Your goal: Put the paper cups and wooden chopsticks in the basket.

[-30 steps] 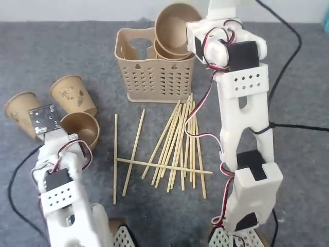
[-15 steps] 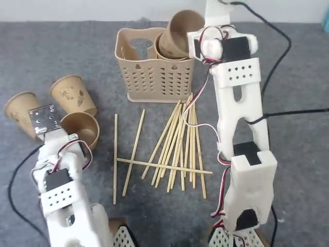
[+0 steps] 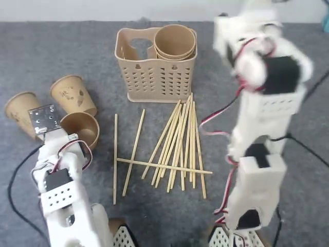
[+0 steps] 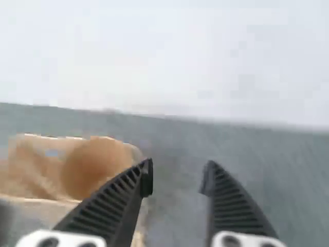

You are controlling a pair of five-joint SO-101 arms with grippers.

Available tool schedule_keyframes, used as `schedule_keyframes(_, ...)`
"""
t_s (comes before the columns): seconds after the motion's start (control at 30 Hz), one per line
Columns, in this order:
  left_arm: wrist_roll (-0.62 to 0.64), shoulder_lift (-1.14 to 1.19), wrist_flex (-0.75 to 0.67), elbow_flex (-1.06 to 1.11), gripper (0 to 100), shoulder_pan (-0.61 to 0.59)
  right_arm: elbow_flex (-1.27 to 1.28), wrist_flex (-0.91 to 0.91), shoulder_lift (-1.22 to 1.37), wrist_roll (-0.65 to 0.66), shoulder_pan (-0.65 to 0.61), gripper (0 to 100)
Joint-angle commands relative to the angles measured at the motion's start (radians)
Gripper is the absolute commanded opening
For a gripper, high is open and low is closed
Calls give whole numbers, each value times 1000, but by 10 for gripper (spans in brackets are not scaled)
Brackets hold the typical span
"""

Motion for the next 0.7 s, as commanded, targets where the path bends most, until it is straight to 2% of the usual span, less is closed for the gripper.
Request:
schedule_keyframes(0.0, -6, -28, -6, -7, 13, 6, 290, 44, -142, -32, 136, 12)
schedule_keyframes(0.2, -6, -28, -5, -7, 13, 35, 700, 42, -355, 2, 255, 8)
schedule_keyframes(0.43, -5, -28, 20, -16, 13, 34, 1122, 28, -550, 117, 366, 8)
schedule_keyframes(0.53, -5, -31, 66, -48, 13, 34, 1312, -22, -627, 176, 418, 8)
schedule_keyframes(0.67, -5, -29, 153, -133, 12, 34, 1625, -180, -742, 258, 492, 8)
